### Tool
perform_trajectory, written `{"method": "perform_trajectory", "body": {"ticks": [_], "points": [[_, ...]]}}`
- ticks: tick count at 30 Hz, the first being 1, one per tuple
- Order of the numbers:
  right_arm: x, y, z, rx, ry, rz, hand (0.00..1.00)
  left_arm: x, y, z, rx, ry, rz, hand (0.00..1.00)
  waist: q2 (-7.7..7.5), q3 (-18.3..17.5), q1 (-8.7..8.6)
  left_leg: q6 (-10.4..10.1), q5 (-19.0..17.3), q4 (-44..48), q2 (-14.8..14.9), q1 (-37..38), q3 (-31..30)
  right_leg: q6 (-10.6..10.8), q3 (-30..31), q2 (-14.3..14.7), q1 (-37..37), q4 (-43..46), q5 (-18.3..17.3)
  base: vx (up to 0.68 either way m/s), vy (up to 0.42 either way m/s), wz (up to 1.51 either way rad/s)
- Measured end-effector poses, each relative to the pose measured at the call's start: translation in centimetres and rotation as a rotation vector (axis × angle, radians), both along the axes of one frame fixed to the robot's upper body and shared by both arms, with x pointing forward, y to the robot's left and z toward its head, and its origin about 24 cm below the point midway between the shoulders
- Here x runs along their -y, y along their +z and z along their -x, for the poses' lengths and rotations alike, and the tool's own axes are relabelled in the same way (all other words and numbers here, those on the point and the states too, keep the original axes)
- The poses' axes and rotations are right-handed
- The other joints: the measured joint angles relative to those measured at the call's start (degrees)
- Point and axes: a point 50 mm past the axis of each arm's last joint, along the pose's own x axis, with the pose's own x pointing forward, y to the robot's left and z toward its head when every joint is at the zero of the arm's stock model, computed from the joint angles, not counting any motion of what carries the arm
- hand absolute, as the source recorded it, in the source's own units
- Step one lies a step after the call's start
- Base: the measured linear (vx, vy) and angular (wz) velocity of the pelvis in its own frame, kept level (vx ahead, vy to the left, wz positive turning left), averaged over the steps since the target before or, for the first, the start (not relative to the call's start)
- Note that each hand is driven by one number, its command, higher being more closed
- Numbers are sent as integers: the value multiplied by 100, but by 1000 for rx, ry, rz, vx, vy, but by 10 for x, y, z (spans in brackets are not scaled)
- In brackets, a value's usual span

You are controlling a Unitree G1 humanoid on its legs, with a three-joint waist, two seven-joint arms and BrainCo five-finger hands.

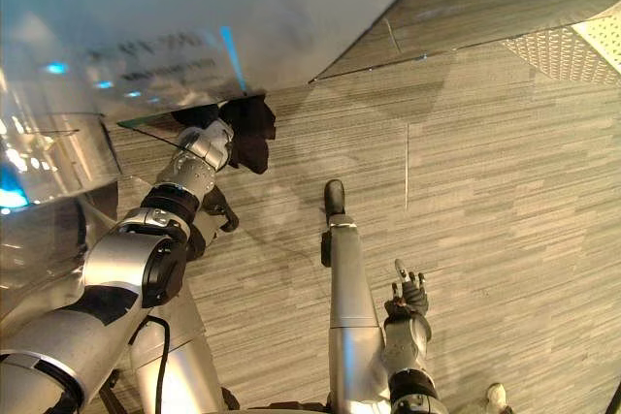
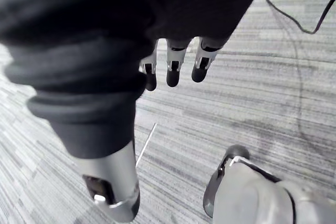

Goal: Pick up the laundry basket with both hands and put the clothes into the washing machine.

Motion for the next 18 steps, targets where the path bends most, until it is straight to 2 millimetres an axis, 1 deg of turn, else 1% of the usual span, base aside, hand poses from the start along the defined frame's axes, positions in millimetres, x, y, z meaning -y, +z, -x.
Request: {"method": "perform_trajectory", "body": {"ticks": [2, 3, 5, 7, 11, 14, 18], "points": [[-1, -1, 1, 9, 3, -3, 0, 14, 8, -1, 2, -18, -45, 100, -4, -4, -2, 3, 2, 42, 33, 0, 80, 33, 100, 25, -90, 36, 40, -3, 17, -12], [-1, 0, 1, 16, 6, -3, 0, 18, 9, -1, 5, -26, -60, 100, -4, -4, 0, 5, 2, 79, 61, 0, 102, 34, 126, 37, -94, 60, 49, -4, 13, -23], [-1, 1, 1, 32, 2, -4, 0, 33, 18, 0, 39, -68, -75, 100, -3, -3, -14, 72, -27, 224, 114, -3, 174, 42, 260, 88, -227, 242, 54, -11, 9, -23], [0, 3, 1, 54, -9, -12, 0, 38, 27, -1, 59, -82, -71, 100, -1, -1, -23, 80, -41, 304, 163, -15, 263, 66, 388, 138, -337, 346, 70, -28, 3, -19], [3, 3, 2, 69, -37, -29, 0, 38, 39, -2, 83, -93, -139, 100, 8, 4, -124, 49, -77, 425, 197, -17, 307, 46, 530, 204, -465, 542, 79, -38, 6, -11], [14, 4, 6, 89, -94, -41, 0, 28, 44, -3, 97, -79, -215, 100, 29, 17, -140, 47, -75, 429, 194, -18, 397, -22, 622, 206, -592, 588, 117, -38, 20, -10], [26, 9, 8, 124, -139, -31, 0, 26, 54, -3, 137, -86, -229, 100, 278, 167, -122, 44, -69, 431, 172, -18, 448, -97, 608, 132, -683, 594, 198, -12, 34, -7]]}}
